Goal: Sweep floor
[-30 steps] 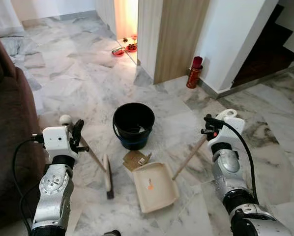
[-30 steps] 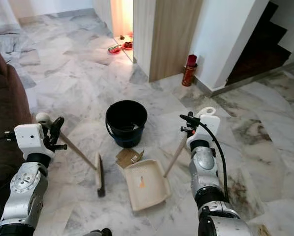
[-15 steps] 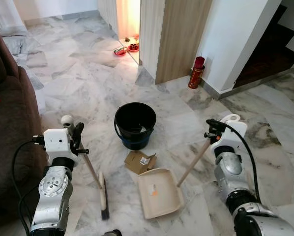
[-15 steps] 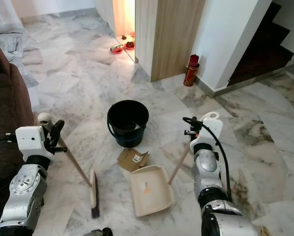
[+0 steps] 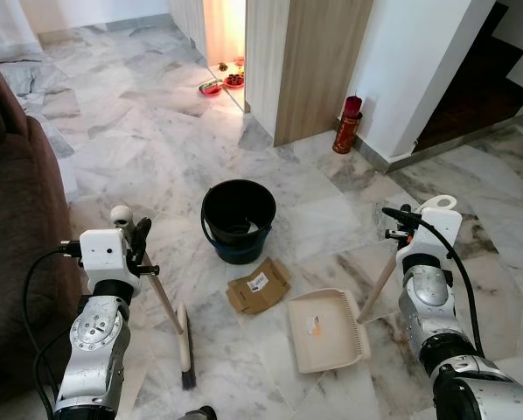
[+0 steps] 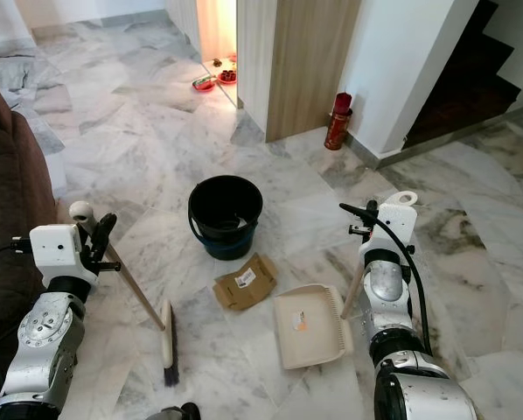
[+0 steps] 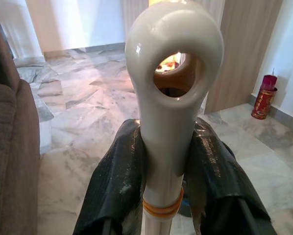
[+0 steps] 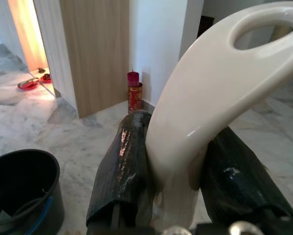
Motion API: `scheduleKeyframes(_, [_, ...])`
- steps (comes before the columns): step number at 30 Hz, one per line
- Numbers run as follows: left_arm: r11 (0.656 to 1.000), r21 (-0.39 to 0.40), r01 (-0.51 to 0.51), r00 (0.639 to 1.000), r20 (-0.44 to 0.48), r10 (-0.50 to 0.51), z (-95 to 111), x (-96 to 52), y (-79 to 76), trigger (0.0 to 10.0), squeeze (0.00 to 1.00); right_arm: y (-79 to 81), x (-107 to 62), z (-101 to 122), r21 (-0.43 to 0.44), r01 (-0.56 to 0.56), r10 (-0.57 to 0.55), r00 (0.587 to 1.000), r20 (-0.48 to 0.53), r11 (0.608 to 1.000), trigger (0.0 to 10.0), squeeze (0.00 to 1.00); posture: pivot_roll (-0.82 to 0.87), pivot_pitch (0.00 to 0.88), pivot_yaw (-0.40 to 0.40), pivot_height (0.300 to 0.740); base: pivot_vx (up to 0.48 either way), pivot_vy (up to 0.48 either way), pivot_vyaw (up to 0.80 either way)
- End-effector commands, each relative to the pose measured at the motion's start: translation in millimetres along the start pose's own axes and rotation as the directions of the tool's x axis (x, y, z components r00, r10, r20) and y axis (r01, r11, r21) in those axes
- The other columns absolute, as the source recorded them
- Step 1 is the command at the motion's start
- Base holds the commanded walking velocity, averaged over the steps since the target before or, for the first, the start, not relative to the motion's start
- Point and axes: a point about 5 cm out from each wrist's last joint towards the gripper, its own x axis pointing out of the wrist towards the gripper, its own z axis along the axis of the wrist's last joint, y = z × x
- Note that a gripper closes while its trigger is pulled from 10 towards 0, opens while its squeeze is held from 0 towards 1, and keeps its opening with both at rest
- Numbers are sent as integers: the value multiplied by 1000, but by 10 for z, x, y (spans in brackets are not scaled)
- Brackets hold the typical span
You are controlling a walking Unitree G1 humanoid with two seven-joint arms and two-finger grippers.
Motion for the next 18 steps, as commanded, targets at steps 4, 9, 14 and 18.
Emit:
scheduleKeyframes(4, [1000,22,21,999,35,-22,71,-3,-3,10000,0,0,46,90,-12,4,-3,999,42,1000,10000,0,79,110,-33,740,0,0,0])
scheduleKeyframes(9, [999,28,31,999,34,-32,73,3,-17,10000,0,39,35,74,-7,-7,7,999,36,1000,10000,0,79,110,-33,740,0,0,0])
scheduleKeyframes(14, [999,29,29,999,33,-30,72,3,-13,10000,0,51,30,66,-13,-11,11,999,32,1000,10000,0,79,110,-33,740,51,0,0])
scheduleKeyframes(18, [999,28,28,999,34,-29,71,3,-15,10000,0,59,32,75,-16,-20,20,999,39,1000,10000,0,79,110,-33,740,268,0,0])
